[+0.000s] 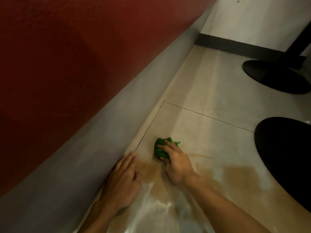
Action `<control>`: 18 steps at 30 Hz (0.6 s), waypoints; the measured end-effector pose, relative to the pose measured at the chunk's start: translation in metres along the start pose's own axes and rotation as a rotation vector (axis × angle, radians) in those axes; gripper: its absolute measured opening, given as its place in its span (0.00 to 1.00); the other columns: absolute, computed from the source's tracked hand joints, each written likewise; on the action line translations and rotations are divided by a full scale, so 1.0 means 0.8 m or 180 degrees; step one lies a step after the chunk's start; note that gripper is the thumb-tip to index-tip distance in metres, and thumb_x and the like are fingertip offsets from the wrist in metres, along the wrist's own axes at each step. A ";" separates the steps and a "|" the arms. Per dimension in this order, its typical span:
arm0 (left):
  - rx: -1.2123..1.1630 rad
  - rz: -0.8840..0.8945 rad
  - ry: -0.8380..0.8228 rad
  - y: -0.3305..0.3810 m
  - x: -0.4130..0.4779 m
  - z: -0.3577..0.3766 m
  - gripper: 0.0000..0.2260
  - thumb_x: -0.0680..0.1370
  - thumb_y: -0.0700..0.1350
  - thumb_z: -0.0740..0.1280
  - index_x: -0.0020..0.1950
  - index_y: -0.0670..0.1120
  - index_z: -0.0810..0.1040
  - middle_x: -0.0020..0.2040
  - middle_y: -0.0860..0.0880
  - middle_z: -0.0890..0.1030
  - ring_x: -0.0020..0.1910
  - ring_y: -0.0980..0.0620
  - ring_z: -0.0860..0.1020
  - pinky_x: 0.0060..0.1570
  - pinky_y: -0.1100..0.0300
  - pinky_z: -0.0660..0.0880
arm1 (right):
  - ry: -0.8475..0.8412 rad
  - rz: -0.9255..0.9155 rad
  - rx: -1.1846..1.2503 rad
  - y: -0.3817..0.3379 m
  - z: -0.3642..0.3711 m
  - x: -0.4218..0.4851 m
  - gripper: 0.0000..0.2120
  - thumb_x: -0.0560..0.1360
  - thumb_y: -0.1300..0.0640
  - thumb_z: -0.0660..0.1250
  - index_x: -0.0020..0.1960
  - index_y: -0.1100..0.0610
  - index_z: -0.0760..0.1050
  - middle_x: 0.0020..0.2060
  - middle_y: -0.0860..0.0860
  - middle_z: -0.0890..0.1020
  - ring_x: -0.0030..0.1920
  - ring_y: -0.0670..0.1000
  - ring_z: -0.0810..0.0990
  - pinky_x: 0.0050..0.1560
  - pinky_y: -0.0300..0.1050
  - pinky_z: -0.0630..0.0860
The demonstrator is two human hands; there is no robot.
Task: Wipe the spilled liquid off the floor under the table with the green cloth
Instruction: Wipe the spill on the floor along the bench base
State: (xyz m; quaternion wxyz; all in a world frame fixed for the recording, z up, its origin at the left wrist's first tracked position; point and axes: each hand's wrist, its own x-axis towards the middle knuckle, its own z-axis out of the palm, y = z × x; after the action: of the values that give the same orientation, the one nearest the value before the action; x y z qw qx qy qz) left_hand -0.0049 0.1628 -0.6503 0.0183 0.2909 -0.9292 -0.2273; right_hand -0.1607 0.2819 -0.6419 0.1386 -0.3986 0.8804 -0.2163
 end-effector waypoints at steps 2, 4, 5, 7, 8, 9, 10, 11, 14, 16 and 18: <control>0.0010 -0.0028 0.0007 0.002 0.000 0.000 0.31 0.74 0.54 0.45 0.78 0.52 0.52 0.78 0.59 0.48 0.76 0.59 0.46 0.67 0.68 0.36 | -0.0119 -0.0227 0.0012 -0.007 0.012 -0.019 0.22 0.78 0.50 0.63 0.71 0.44 0.67 0.76 0.48 0.61 0.76 0.52 0.57 0.75 0.43 0.55; -0.0096 -0.0038 -0.0035 0.005 0.000 -0.003 0.28 0.77 0.53 0.48 0.78 0.51 0.54 0.78 0.57 0.49 0.76 0.58 0.47 0.67 0.68 0.37 | -0.0263 -0.0299 0.0075 -0.007 0.010 -0.029 0.21 0.78 0.50 0.63 0.71 0.44 0.68 0.75 0.47 0.63 0.75 0.51 0.59 0.74 0.41 0.56; -0.0204 -0.0048 -0.0057 0.008 0.000 -0.006 0.26 0.79 0.52 0.51 0.78 0.51 0.55 0.78 0.56 0.51 0.76 0.58 0.48 0.68 0.68 0.38 | -0.0309 -0.0226 0.0228 -0.008 0.005 -0.030 0.20 0.78 0.51 0.64 0.70 0.45 0.70 0.73 0.47 0.67 0.73 0.50 0.63 0.72 0.38 0.58; -0.0504 -0.0103 0.0049 0.016 -0.001 -0.015 0.25 0.80 0.48 0.58 0.77 0.50 0.58 0.77 0.55 0.57 0.75 0.57 0.53 0.67 0.69 0.42 | -0.0251 0.0127 0.0925 -0.016 -0.013 -0.031 0.16 0.78 0.54 0.65 0.66 0.48 0.74 0.63 0.49 0.78 0.63 0.50 0.75 0.65 0.35 0.67; -0.0697 -0.0099 0.0192 0.023 -0.002 -0.020 0.25 0.79 0.47 0.61 0.76 0.50 0.61 0.76 0.56 0.61 0.74 0.59 0.57 0.67 0.71 0.46 | -0.0144 0.0313 0.1349 -0.023 -0.022 -0.032 0.14 0.78 0.54 0.65 0.63 0.49 0.76 0.57 0.49 0.81 0.57 0.49 0.78 0.60 0.36 0.71; -0.0995 -0.0014 0.0334 0.030 -0.004 -0.025 0.24 0.78 0.46 0.64 0.74 0.52 0.65 0.72 0.57 0.66 0.70 0.62 0.63 0.66 0.72 0.51 | 0.0015 0.0463 0.1749 -0.030 -0.029 -0.032 0.11 0.78 0.55 0.66 0.60 0.50 0.77 0.52 0.48 0.82 0.53 0.48 0.80 0.56 0.38 0.75; -0.1452 0.0088 0.0328 0.040 -0.007 -0.032 0.22 0.77 0.45 0.67 0.70 0.56 0.69 0.67 0.61 0.71 0.65 0.67 0.67 0.64 0.74 0.57 | 0.0204 0.0572 0.2092 -0.036 -0.035 -0.033 0.10 0.78 0.56 0.66 0.58 0.50 0.77 0.49 0.48 0.83 0.50 0.48 0.81 0.55 0.42 0.77; -0.1991 0.0212 0.0164 0.051 -0.011 -0.039 0.22 0.75 0.45 0.70 0.66 0.61 0.71 0.62 0.65 0.75 0.60 0.69 0.71 0.62 0.73 0.64 | 0.0355 0.0666 0.2394 -0.041 -0.040 -0.034 0.09 0.78 0.56 0.66 0.57 0.51 0.78 0.47 0.49 0.83 0.49 0.49 0.82 0.55 0.47 0.79; -0.2731 0.0678 -0.0297 0.077 -0.017 -0.045 0.26 0.70 0.49 0.75 0.64 0.65 0.71 0.58 0.62 0.79 0.59 0.61 0.77 0.58 0.63 0.73 | 0.0187 0.0851 0.3236 -0.055 -0.067 -0.049 0.10 0.79 0.56 0.65 0.58 0.56 0.77 0.49 0.54 0.84 0.51 0.53 0.83 0.57 0.53 0.79; -0.2573 0.0792 0.0016 0.085 -0.015 -0.047 0.27 0.69 0.49 0.76 0.64 0.64 0.71 0.58 0.61 0.79 0.57 0.61 0.77 0.54 0.66 0.74 | -0.0120 0.0862 0.3719 -0.059 -0.086 -0.061 0.11 0.79 0.57 0.64 0.60 0.58 0.77 0.51 0.57 0.84 0.53 0.55 0.83 0.58 0.53 0.78; -0.2462 0.0693 0.0376 0.086 -0.011 -0.052 0.25 0.70 0.47 0.76 0.61 0.65 0.72 0.54 0.62 0.79 0.53 0.62 0.78 0.46 0.69 0.75 | -0.0361 0.0799 0.4056 -0.057 -0.102 -0.073 0.12 0.80 0.58 0.62 0.61 0.60 0.76 0.53 0.58 0.83 0.55 0.56 0.82 0.59 0.53 0.78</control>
State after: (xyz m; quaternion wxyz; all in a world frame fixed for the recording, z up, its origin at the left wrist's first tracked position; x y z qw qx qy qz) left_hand -0.0272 0.2006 -0.5822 0.2037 0.1751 -0.7979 -0.5397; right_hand -0.1281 0.3215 -0.5445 0.4182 -0.1433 0.6110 -0.6567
